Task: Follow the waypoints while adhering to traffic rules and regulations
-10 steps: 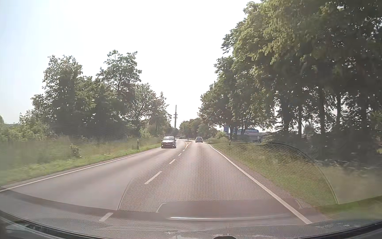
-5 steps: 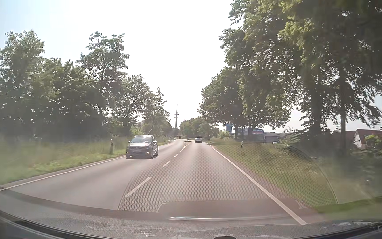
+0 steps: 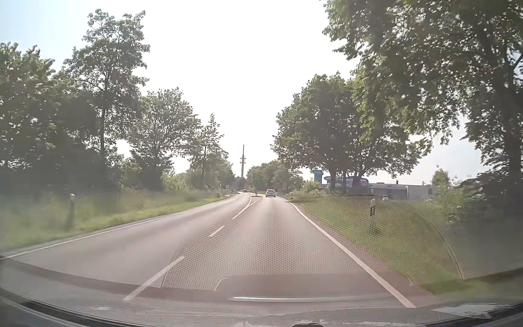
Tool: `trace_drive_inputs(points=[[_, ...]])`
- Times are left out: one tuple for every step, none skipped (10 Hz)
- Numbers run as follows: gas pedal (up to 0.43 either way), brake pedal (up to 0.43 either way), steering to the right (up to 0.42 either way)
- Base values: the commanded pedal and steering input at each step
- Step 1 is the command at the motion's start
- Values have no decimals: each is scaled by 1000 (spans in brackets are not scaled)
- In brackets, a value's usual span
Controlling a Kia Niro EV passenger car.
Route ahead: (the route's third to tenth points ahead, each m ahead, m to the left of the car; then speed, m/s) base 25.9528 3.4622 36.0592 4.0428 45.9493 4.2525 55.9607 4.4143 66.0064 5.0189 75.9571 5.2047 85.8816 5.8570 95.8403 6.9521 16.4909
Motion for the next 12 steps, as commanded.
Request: trace_drive_inputs(points=[[177,0,-1],[177,0,-1],[177,0,-1],[169,0,-1],[169,0,-1],[169,0,-2],[157,0,-2],[157,0,-1],[157,0,0],[169,0,0],[169,0,0],[169,0,0]])
